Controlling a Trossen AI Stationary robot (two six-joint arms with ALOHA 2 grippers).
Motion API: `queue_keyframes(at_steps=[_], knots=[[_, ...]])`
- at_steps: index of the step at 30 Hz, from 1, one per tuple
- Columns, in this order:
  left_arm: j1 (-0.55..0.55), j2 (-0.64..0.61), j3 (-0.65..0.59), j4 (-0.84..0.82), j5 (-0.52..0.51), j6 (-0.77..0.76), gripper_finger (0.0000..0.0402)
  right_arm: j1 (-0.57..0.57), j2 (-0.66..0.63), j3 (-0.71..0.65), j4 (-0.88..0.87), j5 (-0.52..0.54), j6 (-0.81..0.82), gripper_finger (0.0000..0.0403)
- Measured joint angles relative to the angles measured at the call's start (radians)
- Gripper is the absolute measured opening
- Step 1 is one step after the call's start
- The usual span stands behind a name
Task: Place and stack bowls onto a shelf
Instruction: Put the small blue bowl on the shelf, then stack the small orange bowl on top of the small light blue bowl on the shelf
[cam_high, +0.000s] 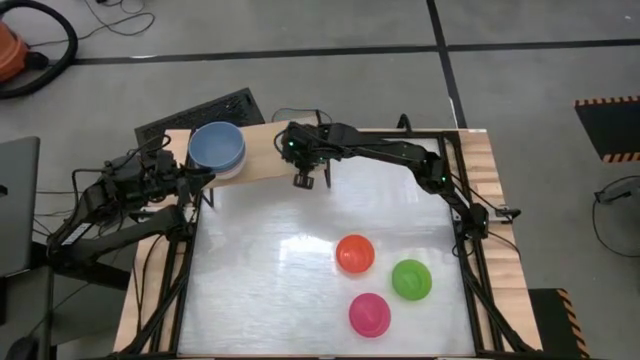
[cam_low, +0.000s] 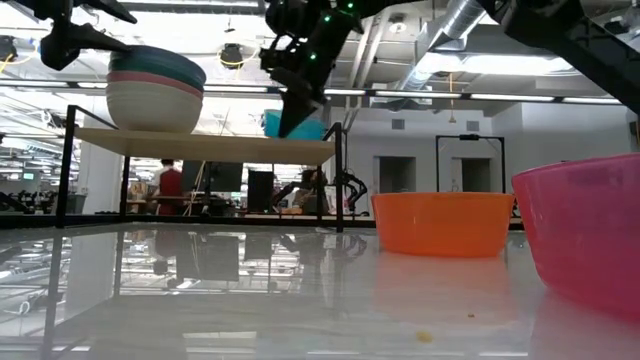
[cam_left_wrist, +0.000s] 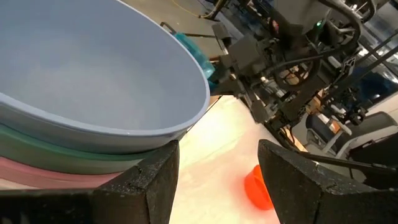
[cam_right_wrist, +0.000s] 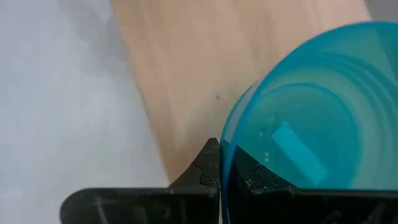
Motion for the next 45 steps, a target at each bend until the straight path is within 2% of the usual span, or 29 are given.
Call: queue_keyframes(at_steps=[8, 16, 20, 23, 27, 31, 37, 42, 45], knots=[[0.0, 0.0, 0.0, -0.002, -0.001, 0.006, 0.0204, -0.002, 0.004, 0.001, -0.047, 0.008, 0.006, 0.0029], [0.0, 0.0, 0.0, 0.003, 0.002, 0.033, 0.0204, 0.003, 0.002, 0.016, -0.065, 0.09, 0.003, 0.0136], [0.0, 0.0, 0.0, 0.002, 0.002, 0.038, 0.0204, 0.0, -0.014, 0.014, -0.062, 0.097, 0.0, 0.0188], [0.0, 0.0, 0.0, 0.002, 0.002, 0.041, 0.0204, 0.001, -0.054, 0.017, -0.053, 0.098, 0.0, 0.0212], [0.0, 0.0, 0.0, 0.003, 0.002, 0.052, 0.0204, 0.014, -0.154, 0.019, -0.066, 0.1, 0.015, 0.0217], [0.0, 0.0, 0.0, 0.004, 0.019, 0.052, 0.0204, 0.04, -0.268, 0.018, -0.173, 0.099, 0.161, 0.0209], [0.0, 0.0, 0.0, 0.004, 0.031, 0.052, 0.0204, 0.097, -0.363, -0.009, -0.548, 0.085, 0.453, 0.02], [0.0, 0.0, 0.0, 0.004, 0.035, 0.052, 0.0204, 0.214, -0.478, -0.227, -0.518, 0.066, 0.652, 0.0199], [0.0, 0.0, 0.0, 0.004, 0.035, 0.052, 0.0204, 0.291, -0.558, -0.414, -0.552, 0.073, 0.797, 0.0199]])
